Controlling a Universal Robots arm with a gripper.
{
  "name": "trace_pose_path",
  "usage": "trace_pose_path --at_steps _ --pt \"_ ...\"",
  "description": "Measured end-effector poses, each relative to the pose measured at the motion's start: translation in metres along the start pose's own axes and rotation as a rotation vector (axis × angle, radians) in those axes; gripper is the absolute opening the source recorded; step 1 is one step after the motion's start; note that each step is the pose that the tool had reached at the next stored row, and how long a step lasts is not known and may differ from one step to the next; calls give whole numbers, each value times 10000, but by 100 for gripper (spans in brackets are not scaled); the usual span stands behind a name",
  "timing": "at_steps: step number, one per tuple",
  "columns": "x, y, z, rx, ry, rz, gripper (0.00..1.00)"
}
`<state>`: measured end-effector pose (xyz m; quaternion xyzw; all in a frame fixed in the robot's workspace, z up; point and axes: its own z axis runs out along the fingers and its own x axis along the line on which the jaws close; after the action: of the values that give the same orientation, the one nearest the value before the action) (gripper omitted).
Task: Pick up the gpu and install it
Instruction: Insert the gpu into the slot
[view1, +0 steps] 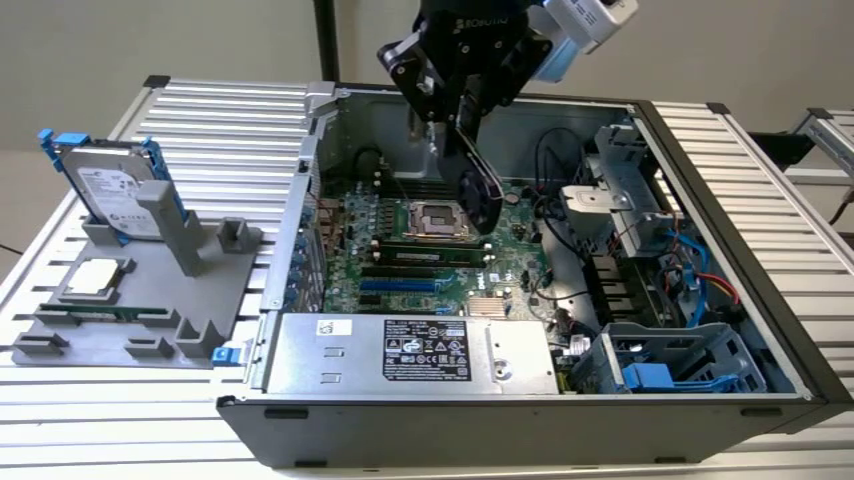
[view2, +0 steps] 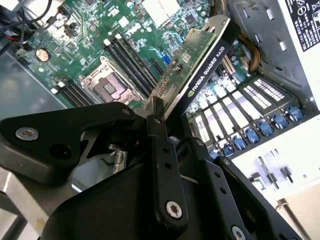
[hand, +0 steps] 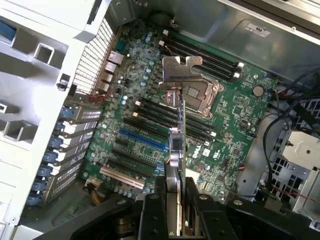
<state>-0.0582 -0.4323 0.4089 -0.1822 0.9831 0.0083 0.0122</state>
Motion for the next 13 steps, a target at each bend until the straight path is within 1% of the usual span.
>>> trace_pose_path --at_steps 13 --pt "0 0 0 -17 7 -616 0"
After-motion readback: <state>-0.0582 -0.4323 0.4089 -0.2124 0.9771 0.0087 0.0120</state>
